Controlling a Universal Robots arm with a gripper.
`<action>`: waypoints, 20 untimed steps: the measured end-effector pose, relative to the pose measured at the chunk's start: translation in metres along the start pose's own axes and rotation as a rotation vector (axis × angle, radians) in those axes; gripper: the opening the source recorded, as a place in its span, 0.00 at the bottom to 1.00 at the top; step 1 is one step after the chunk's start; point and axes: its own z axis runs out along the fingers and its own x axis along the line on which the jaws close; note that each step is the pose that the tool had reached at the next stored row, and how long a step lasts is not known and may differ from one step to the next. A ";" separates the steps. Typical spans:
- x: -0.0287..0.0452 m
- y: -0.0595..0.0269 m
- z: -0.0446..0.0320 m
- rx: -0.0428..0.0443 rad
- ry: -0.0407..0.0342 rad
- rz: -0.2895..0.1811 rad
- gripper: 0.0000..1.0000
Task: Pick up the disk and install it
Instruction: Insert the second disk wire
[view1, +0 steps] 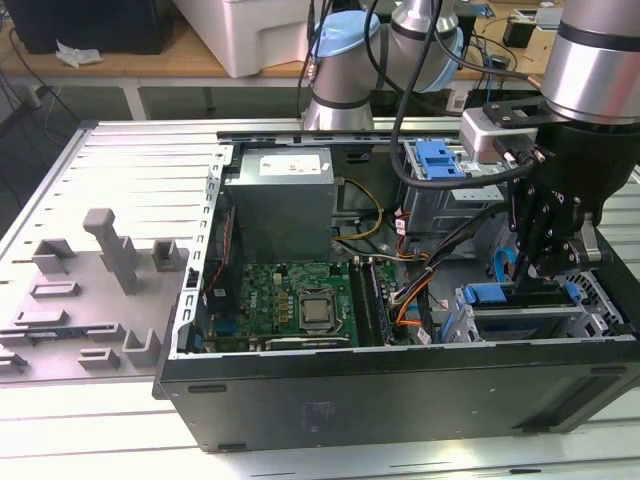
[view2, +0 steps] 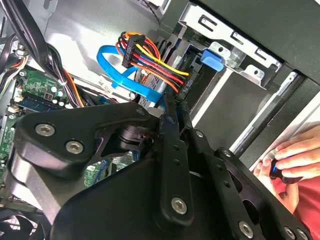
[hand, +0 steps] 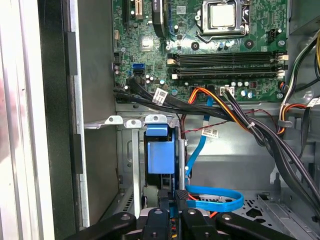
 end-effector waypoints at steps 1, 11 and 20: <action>0.0000 0.0000 0.0000 0.0000 0.0000 0.000 0.16; 0.0000 0.0000 0.0000 0.0000 -0.0001 0.000 0.42; 0.0005 -0.0003 -0.0045 0.0002 0.0082 -0.001 0.48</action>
